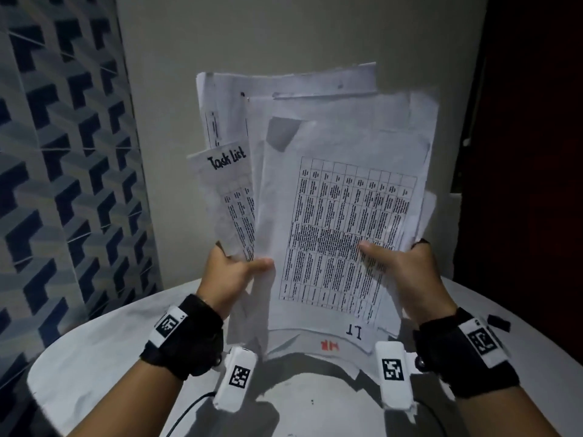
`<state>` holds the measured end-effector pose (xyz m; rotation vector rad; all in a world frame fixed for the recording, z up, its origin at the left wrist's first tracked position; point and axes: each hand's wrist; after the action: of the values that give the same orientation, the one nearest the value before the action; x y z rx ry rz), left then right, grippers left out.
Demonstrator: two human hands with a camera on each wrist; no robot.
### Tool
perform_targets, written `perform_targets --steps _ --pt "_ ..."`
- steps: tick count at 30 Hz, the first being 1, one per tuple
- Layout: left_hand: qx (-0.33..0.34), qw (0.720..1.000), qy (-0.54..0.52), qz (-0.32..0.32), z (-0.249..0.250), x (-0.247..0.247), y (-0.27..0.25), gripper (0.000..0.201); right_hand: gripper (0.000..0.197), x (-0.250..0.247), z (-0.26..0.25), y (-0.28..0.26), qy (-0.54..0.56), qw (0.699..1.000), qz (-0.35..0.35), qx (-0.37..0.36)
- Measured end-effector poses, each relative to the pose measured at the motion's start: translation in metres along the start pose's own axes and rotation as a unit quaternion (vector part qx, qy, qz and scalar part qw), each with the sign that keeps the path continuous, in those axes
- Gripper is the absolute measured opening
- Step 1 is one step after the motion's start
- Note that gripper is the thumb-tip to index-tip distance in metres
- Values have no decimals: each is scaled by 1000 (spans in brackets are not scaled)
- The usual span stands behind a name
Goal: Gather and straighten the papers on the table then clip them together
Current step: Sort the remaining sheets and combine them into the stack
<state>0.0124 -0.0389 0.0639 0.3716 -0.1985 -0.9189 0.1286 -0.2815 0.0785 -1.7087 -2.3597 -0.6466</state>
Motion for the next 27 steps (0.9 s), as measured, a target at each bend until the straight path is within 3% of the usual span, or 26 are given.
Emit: perform_targets --steps 3,5,7,9,11,17,19,21,23,27 --pt "-20 998 -24 -52 -3 3 2 36 36 -23 -19 1 -6 996 -69 49" --pt "-57 993 -54 -83 -6 4 3 48 49 -37 -24 1 0 988 -108 112" --pt "-98 987 -72 -109 -7 8 2 45 56 -47 -26 2 10 978 -131 163" --pt "-121 979 -78 -145 -7 11 1 34 43 -50 -29 0 9 976 -127 174" --pt "-125 975 -78 -166 -7 13 1 30 38 -48 -33 -4 -2 987 -112 117" --pt "-39 994 -43 -93 3 32 4 44 74 -47 -19 1 -84 996 -11 -18" --pt "-5 997 -12 -71 6 36 4 41 47 -40 -18 -1 -72 994 8 -76" --pt "25 999 4 -44 8 39 4 32 34 -34 -19 -6 -88 986 20 -139" --pt "54 998 12 -5 12 44 2 23 30 -27 -19 -14 -141 963 32 -226" --pt "62 997 13 34 13 57 2 32 43 -23 -15 -22 -267 874 58 -402"
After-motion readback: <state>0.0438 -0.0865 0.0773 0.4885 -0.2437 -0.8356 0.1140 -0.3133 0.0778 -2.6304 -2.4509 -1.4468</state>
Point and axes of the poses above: each hand's wrist, its own y-axis towards the middle knuckle, its own x-axis out of the palm, z = x × y, and after that the axes turned 6 degrees about y, right-handed
